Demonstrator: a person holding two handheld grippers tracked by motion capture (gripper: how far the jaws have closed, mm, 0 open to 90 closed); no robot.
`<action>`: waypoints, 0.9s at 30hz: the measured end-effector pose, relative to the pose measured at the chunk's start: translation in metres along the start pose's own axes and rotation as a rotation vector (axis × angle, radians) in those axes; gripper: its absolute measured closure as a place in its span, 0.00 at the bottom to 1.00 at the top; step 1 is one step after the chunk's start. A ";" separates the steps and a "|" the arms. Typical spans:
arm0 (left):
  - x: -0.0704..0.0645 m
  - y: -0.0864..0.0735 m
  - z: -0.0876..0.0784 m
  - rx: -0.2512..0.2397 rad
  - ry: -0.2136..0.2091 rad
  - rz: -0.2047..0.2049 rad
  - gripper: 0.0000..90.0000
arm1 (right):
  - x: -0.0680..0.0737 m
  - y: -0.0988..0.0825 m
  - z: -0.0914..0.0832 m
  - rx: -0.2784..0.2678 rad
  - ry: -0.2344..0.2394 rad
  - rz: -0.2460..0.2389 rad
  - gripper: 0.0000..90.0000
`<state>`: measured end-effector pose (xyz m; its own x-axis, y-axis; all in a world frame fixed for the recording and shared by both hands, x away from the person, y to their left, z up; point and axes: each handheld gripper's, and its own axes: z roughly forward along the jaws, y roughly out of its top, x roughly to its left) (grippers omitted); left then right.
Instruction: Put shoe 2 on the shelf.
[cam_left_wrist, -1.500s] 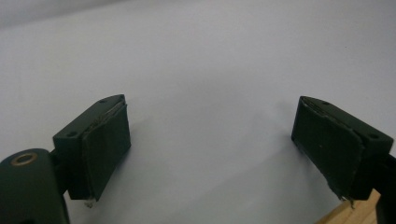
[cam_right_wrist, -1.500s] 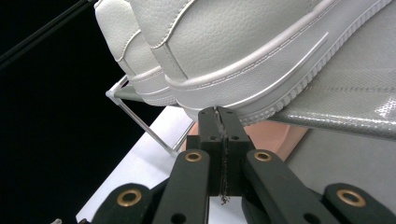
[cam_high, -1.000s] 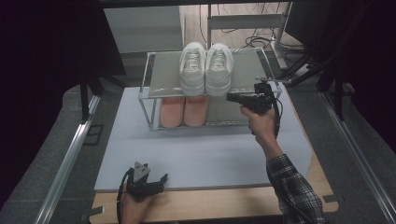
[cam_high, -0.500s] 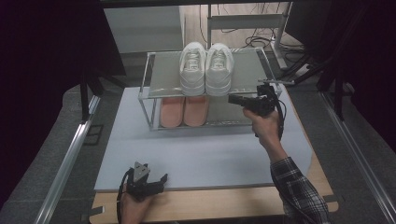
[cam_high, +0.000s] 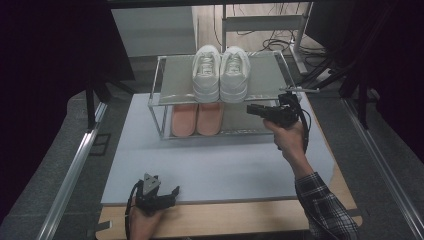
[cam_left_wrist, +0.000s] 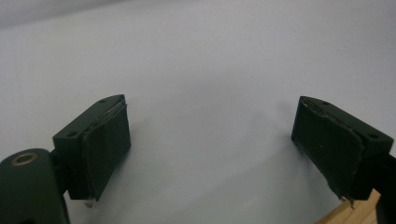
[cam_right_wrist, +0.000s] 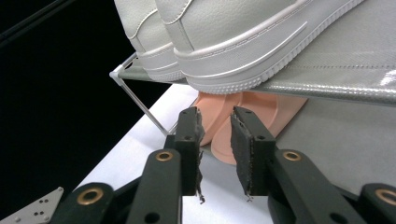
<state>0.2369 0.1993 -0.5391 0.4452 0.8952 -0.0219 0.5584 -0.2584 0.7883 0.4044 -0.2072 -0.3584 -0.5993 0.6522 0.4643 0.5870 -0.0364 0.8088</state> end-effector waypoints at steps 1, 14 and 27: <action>0.000 0.000 0.000 -0.002 -0.001 0.000 0.13 | 0.000 0.000 0.000 0.000 0.000 0.000 0.77; 0.000 0.000 0.000 -0.002 -0.001 0.000 0.13 | 0.004 -0.007 -0.009 0.005 0.002 -0.030 0.64; 0.000 0.000 0.000 -0.001 0.000 0.000 0.13 | -0.003 -0.017 -0.018 0.008 -0.030 -0.048 0.54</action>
<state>0.2369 0.1993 -0.5392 0.4452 0.8951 -0.0225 0.5576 -0.2575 0.7891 0.3866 -0.2222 -0.3667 -0.6102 0.6757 0.4136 0.5623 0.0015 0.8270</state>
